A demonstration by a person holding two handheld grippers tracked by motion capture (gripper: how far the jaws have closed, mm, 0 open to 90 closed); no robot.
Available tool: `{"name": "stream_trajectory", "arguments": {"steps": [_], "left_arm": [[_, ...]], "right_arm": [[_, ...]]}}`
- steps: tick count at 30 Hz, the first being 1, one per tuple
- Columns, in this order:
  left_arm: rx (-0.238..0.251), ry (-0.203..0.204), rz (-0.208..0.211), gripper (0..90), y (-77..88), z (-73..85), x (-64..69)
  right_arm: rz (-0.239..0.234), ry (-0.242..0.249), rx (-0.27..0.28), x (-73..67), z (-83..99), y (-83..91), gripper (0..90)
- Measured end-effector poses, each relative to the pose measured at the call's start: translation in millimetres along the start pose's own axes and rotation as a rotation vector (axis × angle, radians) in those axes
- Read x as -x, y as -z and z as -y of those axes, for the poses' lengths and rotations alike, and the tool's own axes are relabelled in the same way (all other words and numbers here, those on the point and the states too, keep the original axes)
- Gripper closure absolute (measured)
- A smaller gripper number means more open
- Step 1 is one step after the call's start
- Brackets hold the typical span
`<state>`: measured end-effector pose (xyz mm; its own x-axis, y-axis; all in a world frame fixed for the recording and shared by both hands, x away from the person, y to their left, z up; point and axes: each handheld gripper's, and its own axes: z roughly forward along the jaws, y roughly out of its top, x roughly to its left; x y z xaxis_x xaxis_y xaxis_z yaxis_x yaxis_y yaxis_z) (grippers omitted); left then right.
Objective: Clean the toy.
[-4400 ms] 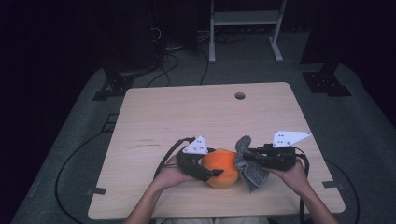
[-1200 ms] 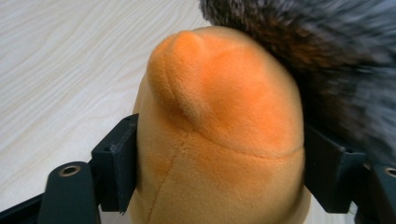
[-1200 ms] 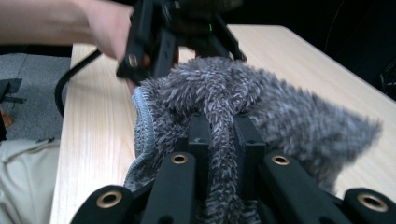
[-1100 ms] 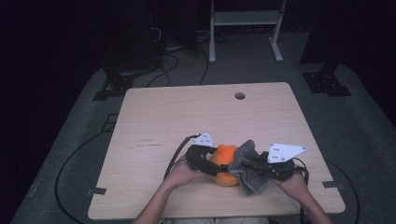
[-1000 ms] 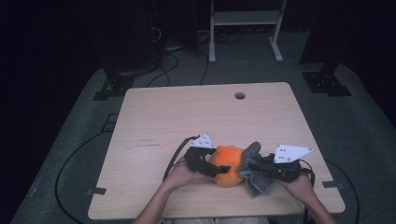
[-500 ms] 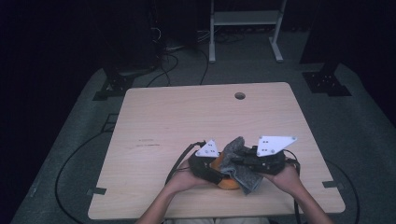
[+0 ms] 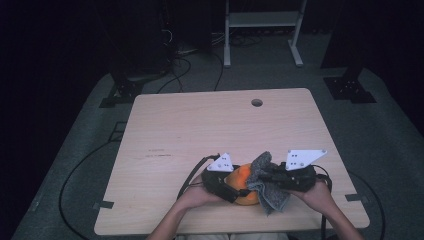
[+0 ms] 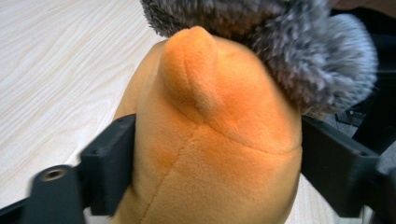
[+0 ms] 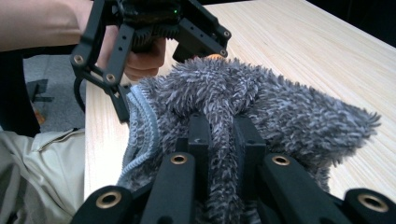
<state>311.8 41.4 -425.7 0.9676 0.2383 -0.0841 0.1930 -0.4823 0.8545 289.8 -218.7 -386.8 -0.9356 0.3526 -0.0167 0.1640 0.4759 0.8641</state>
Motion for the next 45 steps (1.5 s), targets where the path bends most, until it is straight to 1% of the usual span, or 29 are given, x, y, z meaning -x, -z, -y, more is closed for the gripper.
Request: {"name": "stream_trajectory", "arguments": {"steps": [1, 2, 3, 4, 6, 7, 8, 10, 12, 14, 15, 17, 18, 19, 21, 24, 25, 26, 28, 29, 31, 33, 34, 36, 38, 39, 41, 43, 45], "left_arm": [[-0.003, -0.012, -0.007, 20.5, -0.3, -0.9, 1.4], [-0.011, -0.022, -0.012, 21.4, -0.5, -2.2, 2.7], [-0.022, -0.035, -0.017, 22.1, -1.1, -3.7, 4.6], [-0.029, -0.062, -0.018, 22.7, -2.6, -5.7, 8.3], [-0.047, -0.106, -0.021, 23.6, -3.8, -7.2, 13.0], [-0.055, -0.113, -0.019, 24.3, -3.6, -7.0, 14.1], [-0.055, -0.111, -0.016, 24.8, -2.4, -5.6, 14.0], [-0.045, -0.096, -0.005, 25.8, 2.2, -1.0, 11.7], [-0.026, -0.087, 0.013, 25.5, 6.8, 4.5, 10.0], [0.002, -0.070, 0.035, 19.3, 8.6, 6.5, 7.8], [0.005, -0.061, 0.035, 16.8, 8.2, 6.3, 7.3], [-0.011, -0.062, 0.026, 15.1, 6.5, 4.7, 8.0], [-0.012, -0.074, 0.027, 16.4, 6.5, 4.1, 9.5], [-0.010, -0.089, 0.027, 20.6, 6.9, 4.1, 12.0], [-0.019, -0.130, 0.028, 22.9, 7.0, 5.0, 17.7], [-0.034, -0.221, 0.021, 23.5, 8.9, 7.3, 26.5], [-0.036, -0.241, 0.021, 23.5, 9.7, 8.4, 28.8], [-0.036, -0.255, 0.023, 23.5, 10.6, 9.8, 30.6], [-0.044, -0.281, 0.038, 23.7, 12.5, 12.8, 32.9], [-0.044, -0.286, 0.037, 23.7, 12.8, 14.7, 34.0], [-0.028, -0.257, 0.030, 21.1, 13.4, 16.5, 34.3], [-0.015, -0.248, 0.021, 20.1, 12.9, 16.8, 35.3], [-0.014, -0.255, 0.019, 20.6, 11.8, 16.6, 36.5], [-0.017, -0.277, 0.020, 22.6, 9.6, 15.6, 39.4], [-0.024, -0.299, 0.019, 23.5, 8.6, 14.9, 41.8], [-0.025, -0.303, 0.017, 23.6, 8.6, 14.7, 41.9], [-0.025, -0.296, 0.016, 24.3, 9.7, 15.2, 41.1], [-0.020, -0.288, 0.017, 25.1, 11.2, 16.8, 40.0], [-0.019, -0.293, 0.016, 25.4, 11.9, 18.0, 40.4]], "right_arm": [[0.001, 0.010, 0.001, -2.0, -3.9, 1.6, 79.3], [0.006, 0.026, 0.002, -5.3, -9.1, 2.6, 79.3], [0.000, 0.049, 0.011, -8.3, -15.2, 2.6, 79.3], [-0.011, 0.064, 0.018, -11.4, -21.7, 1.3, 79.3], [-0.032, 0.111, -0.003, -15.5, -34.0, -6.1, 79.3], [-0.030, 0.130, -0.026, -16.8, -38.4, -10.3, 79.3], [-0.036, 0.135, -0.040, -16.0, -40.6, -13.5, 79.3], [-0.064, 0.105, -0.037, -10.3, -38.7, -15.8, 79.4], [-0.064, 0.081, -0.032, -6.4, -31.1, -14.1, 79.4], [-0.076, 0.046, -0.021, -5.5, -22.2, -11.9, 79.4], [-0.075, 0.044, -0.019, -7.0, -18.4, -11.6, 79.5], [-0.075, 0.045, -0.021, -9.5, -17.5, -10.3, 79.5], [-0.078, 0.050, -0.021, -9.8, -18.6, -9.7, 79.4], [-0.081, 0.054, -0.020, -10.3, -21.4, -7.9, 79.3], [-0.089, 0.051, 0.000, -9.1, -30.0, -3.4, 79.3], [-0.089, 0.052, 0.014, -5.9, -43.5, 0.3, 79.3], [-0.100, 0.055, 0.002, -5.1, -45.2, -2.3, 79.3], [-0.113, 0.055, -0.023, -5.6, -45.2, -6.8, 79.4], [-0.154, 0.059, -0.079, -7.4, -40.4, -17.8, 79.4], [-0.173, 0.051, -0.090, -8.4, -36.2, -21.8, 79.4], [-0.193, 0.024, -0.070, -8.8, -28.3, -22.6, 79.4], [-0.188, -0.003, -0.045, -7.9, -21.2, -17.8, 79.5], [-0.189, -0.017, -0.036, -7.2, -17.8, -14.7, 79.5], [-0.191, -0.025, -0.023, -6.8, -10.7, -9.1, 79.4], [-0.201, -0.043, -0.020, -5.9, -3.2, -3.4, 79.4], [-0.199, -0.048, -0.017, -4.8, 0.6, -0.6, 79.4], [-0.182, -0.061, -0.011, -1.5, 8.0, 5.9, 79.4], [-0.171, -0.094, -0.010, 3.6, 17.2, 12.2, 79.4], [-0.166, -0.112, -0.019, 6.7, 24.6, 16.1, 79.4]]}}
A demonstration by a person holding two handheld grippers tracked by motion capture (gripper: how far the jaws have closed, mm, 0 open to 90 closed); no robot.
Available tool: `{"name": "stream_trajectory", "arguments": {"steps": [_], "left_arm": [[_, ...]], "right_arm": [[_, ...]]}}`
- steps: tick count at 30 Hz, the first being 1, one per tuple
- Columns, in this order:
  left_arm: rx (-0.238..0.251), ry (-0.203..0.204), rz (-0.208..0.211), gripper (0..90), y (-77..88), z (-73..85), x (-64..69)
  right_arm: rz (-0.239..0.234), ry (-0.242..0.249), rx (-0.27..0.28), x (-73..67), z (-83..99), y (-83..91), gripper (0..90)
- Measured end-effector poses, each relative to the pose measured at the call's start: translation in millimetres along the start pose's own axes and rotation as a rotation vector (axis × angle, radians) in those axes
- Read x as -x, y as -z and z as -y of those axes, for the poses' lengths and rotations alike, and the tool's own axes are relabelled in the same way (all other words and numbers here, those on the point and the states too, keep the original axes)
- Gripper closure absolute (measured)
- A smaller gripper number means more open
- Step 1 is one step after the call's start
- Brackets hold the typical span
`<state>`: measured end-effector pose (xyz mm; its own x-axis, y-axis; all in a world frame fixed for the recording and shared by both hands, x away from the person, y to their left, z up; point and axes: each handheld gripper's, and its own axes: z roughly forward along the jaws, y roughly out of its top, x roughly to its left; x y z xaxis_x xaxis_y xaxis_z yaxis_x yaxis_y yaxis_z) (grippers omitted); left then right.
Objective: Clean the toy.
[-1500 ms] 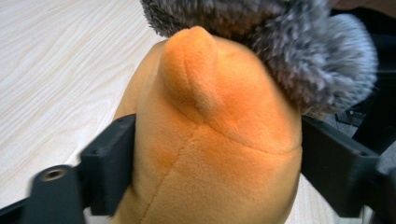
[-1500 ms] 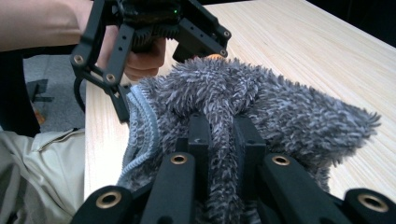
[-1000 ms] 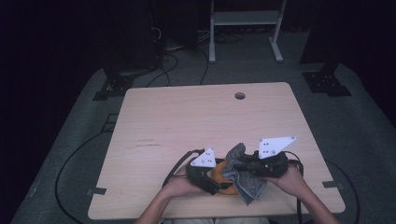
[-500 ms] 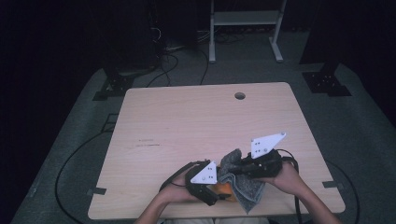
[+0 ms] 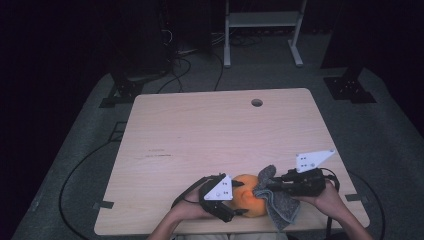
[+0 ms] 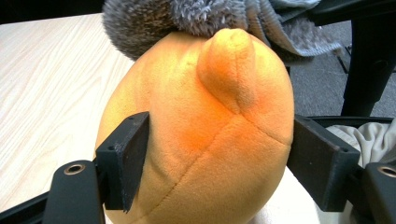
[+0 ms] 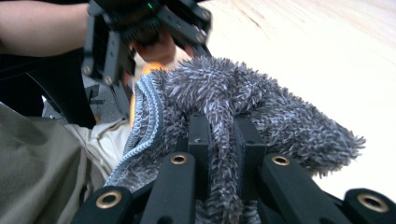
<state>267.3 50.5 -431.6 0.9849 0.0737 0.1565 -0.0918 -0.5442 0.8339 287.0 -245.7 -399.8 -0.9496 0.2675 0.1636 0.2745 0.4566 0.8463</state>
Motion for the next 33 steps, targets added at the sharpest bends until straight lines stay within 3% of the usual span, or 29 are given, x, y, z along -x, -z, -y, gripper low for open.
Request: {"name": "stream_trajectory", "arguments": {"steps": [5, 9, 12, 14, 17, 21, 24, 29, 33], "left_arm": [[0.001, -0.007, 0.006, 26.1, -0.3, 0.7, 1.0], [0.008, -0.007, 0.011, 26.0, -3.9, 0.0, 1.3], [-0.005, -0.003, 0.004, 26.2, -1.2, 0.8, 0.4], [-0.002, 0.015, -0.002, 27.6, 2.7, 4.3, -2.4], [0.031, 0.102, 0.009, 28.6, 6.3, 11.3, -11.1], [0.036, 0.117, 0.012, 29.2, 7.1, 12.5, -15.8], [0.045, 0.143, 0.009, 29.3, 7.8, 13.6, -19.3], [0.065, 0.217, 0.005, 29.8, 11.3, 17.3, -31.2], [0.073, 0.241, 0.014, 30.0, 13.9, 21.8, -36.0]], "right_arm": [[0.036, 0.002, -0.026, 2.3, 2.7, 8.7, 79.3], [-0.019, 0.036, 0.050, -3.1, -15.4, 0.8, 79.3], [-0.037, 0.078, 0.000, -6.8, -27.9, -16.0, 79.4], [-0.037, 0.075, -0.002, -3.7, -26.3, -17.4, 79.4], [0.017, 0.060, 0.007, 1.6, -13.3, -9.7, 79.4], [0.057, -0.027, 0.051, 12.4, 16.3, 5.6, 79.4], [0.076, -0.051, 0.074, 14.7, 30.4, 14.7, 79.3], [0.089, -0.012, 0.193, 10.4, 18.5, 25.4, 79.3], [0.067, 0.018, 0.190, 10.2, 0.6, 9.1, 79.3]]}}
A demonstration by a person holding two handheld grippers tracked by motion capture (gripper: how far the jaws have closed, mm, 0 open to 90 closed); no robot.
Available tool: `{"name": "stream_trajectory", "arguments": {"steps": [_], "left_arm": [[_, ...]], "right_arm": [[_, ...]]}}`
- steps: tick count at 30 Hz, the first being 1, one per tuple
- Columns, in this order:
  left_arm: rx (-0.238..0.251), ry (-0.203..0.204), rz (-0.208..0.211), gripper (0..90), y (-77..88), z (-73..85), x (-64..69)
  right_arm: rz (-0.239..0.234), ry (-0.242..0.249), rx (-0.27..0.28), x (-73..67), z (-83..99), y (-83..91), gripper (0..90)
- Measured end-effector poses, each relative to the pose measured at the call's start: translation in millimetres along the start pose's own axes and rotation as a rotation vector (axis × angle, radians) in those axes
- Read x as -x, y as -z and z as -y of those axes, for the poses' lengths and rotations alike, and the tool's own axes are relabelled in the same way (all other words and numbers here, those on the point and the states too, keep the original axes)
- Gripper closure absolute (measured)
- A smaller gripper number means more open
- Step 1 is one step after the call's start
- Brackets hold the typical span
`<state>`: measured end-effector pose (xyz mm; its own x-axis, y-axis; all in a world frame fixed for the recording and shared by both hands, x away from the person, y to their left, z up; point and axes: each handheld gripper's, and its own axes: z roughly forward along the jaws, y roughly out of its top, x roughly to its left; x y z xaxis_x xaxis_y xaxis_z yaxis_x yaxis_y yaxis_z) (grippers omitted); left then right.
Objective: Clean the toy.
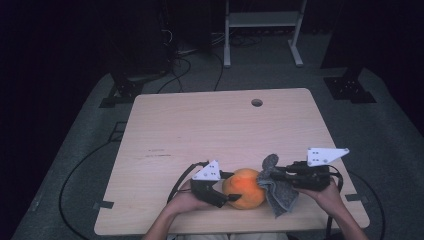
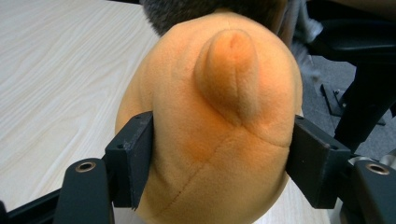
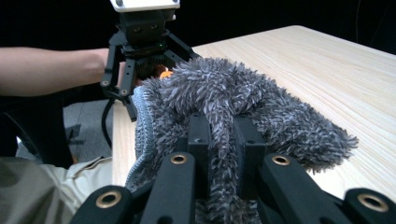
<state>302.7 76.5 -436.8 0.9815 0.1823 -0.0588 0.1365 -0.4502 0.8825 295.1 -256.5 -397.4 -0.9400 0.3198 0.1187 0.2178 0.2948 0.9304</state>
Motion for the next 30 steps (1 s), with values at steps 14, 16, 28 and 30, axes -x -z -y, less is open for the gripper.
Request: {"name": "stream_trajectory", "arguments": {"steps": [14, 16, 28, 30], "left_arm": [[0.031, 0.084, -0.011, 28.0, 3.0, 1.9, -6.4], [0.026, 0.066, -0.017, 28.2, -2.9, -3.9, -4.0], [0.061, 0.068, 0.028, 9.1, -7.4, -8.2, -11.6], [0.004, 0.068, 0.009, 5.8, -13.9, -8.9, -14.5]], "right_arm": [[0.038, -0.069, 0.008, 3.3, 28.5, 2.4, 79.3], [0.035, -0.019, 0.015, -4.1, 10.7, 2.8, 79.3], [0.060, 0.046, -0.085, -0.8, -0.4, -18.8, 79.5], [0.063, 0.033, -0.080, 1.9, 2.9, -14.7, 79.4]]}}
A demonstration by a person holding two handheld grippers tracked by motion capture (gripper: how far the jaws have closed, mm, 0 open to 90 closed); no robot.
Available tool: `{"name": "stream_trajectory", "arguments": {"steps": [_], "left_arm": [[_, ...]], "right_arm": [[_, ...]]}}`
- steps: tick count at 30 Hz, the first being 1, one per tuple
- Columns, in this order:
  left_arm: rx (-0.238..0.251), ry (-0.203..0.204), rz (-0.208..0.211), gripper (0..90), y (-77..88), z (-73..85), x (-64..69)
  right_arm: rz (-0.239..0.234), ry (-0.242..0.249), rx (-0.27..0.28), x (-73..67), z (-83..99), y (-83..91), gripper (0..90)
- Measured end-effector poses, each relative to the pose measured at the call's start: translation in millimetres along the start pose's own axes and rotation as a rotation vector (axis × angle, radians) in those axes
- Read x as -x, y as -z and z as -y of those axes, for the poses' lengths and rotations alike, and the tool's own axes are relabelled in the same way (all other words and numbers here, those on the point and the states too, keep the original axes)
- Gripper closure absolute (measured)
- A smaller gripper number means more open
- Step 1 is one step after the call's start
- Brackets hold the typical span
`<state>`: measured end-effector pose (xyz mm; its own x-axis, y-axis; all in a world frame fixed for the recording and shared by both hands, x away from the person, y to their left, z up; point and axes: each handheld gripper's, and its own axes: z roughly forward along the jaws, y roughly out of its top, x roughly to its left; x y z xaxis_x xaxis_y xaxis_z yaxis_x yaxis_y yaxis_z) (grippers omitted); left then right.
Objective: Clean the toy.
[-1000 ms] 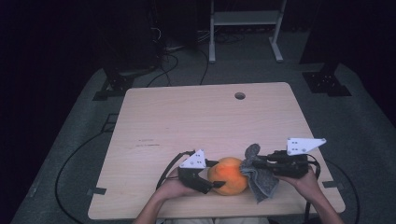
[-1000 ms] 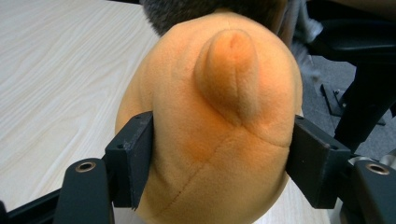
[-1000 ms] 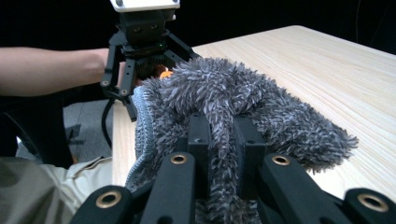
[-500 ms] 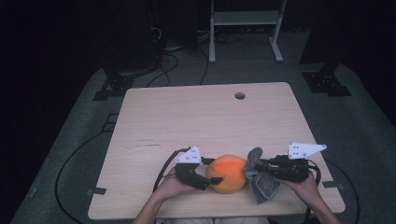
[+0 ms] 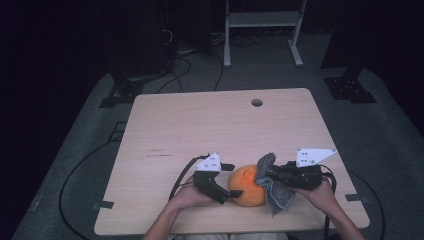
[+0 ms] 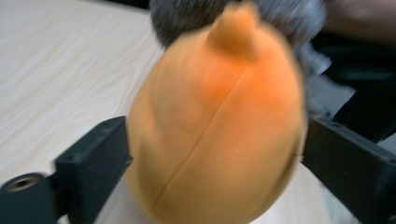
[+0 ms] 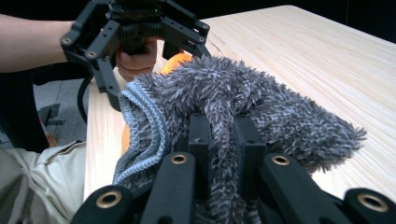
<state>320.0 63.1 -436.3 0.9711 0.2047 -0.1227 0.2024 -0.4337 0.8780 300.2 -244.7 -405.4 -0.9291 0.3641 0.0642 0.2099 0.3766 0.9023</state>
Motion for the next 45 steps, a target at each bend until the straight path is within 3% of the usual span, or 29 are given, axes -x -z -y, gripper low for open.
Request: {"name": "stream_trajectory", "arguments": {"steps": [2, 4, 8, 11, 14, 16, 18, 23, 25, 27, 28, 32, 36, 39, 42, 45], "left_arm": [[-0.052, 0.005, 0.004, 3.8, -11.0, -0.2, -3.8], [-0.062, 0.032, 0.051, 8.2, -17.6, 0.6, -8.0], [-0.058, -0.001, 0.026, 20.9, -18.4, -3.7, -2.1], [-0.083, -0.033, 0.006, 23.4, -23.5, -11.4, 4.9], [-0.105, -0.064, -0.010, 24.6, -27.9, -19.4, 9.9], [-0.103, -0.047, -0.009, 25.2, -28.0, -19.2, 8.3], [-0.095, -0.035, 0.000, 25.9, -27.1, -16.5, 6.2], [-0.060, -0.016, 0.020, 26.3, -30.2, -13.0, 6.0], [-0.040, -0.035, 0.043, 20.6, -32.1, -15.1, 6.5], [-0.006, -0.011, 0.078, 12.9, -31.3, -15.7, 2.4], [0.002, 0.003, 0.074, 11.0, -31.1, -15.2, -0.4], [-0.053, 0.063, 0.114, 2.8, -39.0, -9.5, -12.6], [-0.067, 0.078, 0.159, 2.5, -46.1, -4.0, -16.6], [-0.068, 0.052, 0.136, 16.2, -43.2, -6.5, -14.3], [-0.030, 0.031, 0.107, 31.8, -32.1, -13.2, -7.2], [-0.009, 0.013, 0.043, 34.6, -10.7, -23.7, -2.8]], "right_arm": [[-0.004, -0.014, 0.005, 2.2, 2.5, 1.0, 79.4], [0.005, -0.004, -0.010, 1.7, 2.9, 1.3, 79.4], [0.032, 0.006, -0.023, -1.4, -5.8, 12.0, 79.4], [0.034, 0.098, -0.017, -18.6, -34.1, 13.5, 79.3], [0.019, 0.135, -0.028, -27.5, -52.7, 6.8, 79.3], [0.020, 0.145, -0.069, -27.1, -54.5, -0.9, 79.4], [0.029, 0.127, -0.089, -23.2, -45.6, -5.9, 79.5], [0.048, 0.048, -0.038, -13.2, -17.1, 5.2, 79.5], [0.050, 0.033, -0.021, -12.4, -10.2, 11.6, 79.5], [0.060, 0.031, -0.017, -11.9, -5.5, 16.4, 79.5], [0.060, 0.031, -0.018, -11.4, -3.1, 18.6, 79.4], [0.056, 0.012, 0.002, -8.4, 6.2, 26.1, 79.4], [0.062, -0.001, 0.017, -6.8, 12.7, 30.0, 79.3], [0.059, -0.020, 0.030, -5.2, 15.7, 31.3, 79.3], [0.052, -0.039, 0.058, -5.6, 11.2, 32.4, 79.3], [0.067, -0.005, 0.068, -8.2, -3.1, 30.2, 79.3]]}}
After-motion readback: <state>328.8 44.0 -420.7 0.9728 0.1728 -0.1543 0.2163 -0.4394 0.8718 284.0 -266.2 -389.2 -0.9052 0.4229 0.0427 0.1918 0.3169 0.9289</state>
